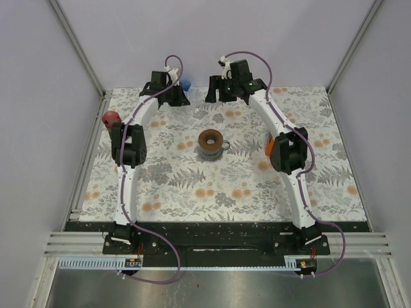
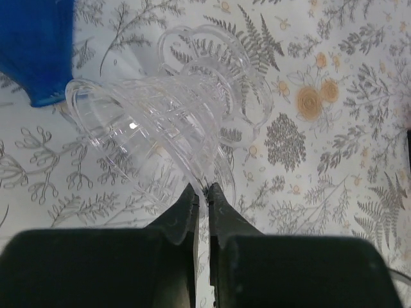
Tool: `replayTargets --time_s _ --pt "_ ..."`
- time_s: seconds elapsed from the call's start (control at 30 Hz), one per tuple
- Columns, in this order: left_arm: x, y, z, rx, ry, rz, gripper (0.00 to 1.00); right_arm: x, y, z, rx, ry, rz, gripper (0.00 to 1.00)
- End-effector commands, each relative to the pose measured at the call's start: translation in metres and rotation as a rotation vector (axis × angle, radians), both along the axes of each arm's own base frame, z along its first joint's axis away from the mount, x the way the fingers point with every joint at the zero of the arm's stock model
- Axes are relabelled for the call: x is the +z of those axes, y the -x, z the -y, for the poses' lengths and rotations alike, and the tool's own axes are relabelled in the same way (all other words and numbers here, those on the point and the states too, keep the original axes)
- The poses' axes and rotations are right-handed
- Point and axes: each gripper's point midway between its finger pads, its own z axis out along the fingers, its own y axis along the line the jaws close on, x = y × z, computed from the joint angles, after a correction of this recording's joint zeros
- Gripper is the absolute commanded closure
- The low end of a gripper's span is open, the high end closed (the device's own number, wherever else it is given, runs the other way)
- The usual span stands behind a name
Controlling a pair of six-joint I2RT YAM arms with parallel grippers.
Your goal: Place the coffee filter in the dripper
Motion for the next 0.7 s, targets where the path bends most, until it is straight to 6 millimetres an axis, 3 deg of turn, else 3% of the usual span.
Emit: replayTargets --time_s 0.0,0.2,0.33,0.37,0.43,0.53,0.57,0.63,0.67 --pt "0.041 0.022 -0.028 -0.010 -0.002 0.038 1.00 0.032 -0.031 -0.013 -0.065 -0.158 0.087 0.20" --pt "0.047 0.080 -0.073 0.016 -0.041 -0.046 1.00 0.032 -0.052 -0.032 -0.115 -0.319 0.080 0.22" --pt "0.036 0.118 -0.096 0.040 -0.090 -0.131 1.00 0.029 -0.049 -0.039 -0.096 -0.368 0.045 0.22" --pt "0.033 0.123 -0.112 0.070 -0.096 -0.150 1.00 0.026 -0.047 -0.039 -0.095 -0.366 0.034 0.22" --pt "0.026 0.139 -0.125 0.088 -0.119 -0.180 1.00 0.026 -0.044 -0.037 -0.095 -0.357 0.033 0.22" --pt "0.025 0.153 -0.130 0.072 -0.161 -0.181 1.00 0.026 -0.040 -0.035 -0.088 -0.344 0.037 0.22" --pt "0.030 0.159 -0.129 0.058 -0.162 -0.177 0.94 0.026 -0.038 -0.034 -0.087 -0.337 0.039 0.22" --pt "0.038 0.168 -0.126 0.028 -0.158 -0.174 0.49 0.029 -0.035 -0.033 -0.076 -0.326 0.045 0.22" --pt "0.044 0.171 -0.126 0.020 -0.164 -0.168 0.34 0.030 -0.034 -0.032 -0.071 -0.322 0.049 0.22"
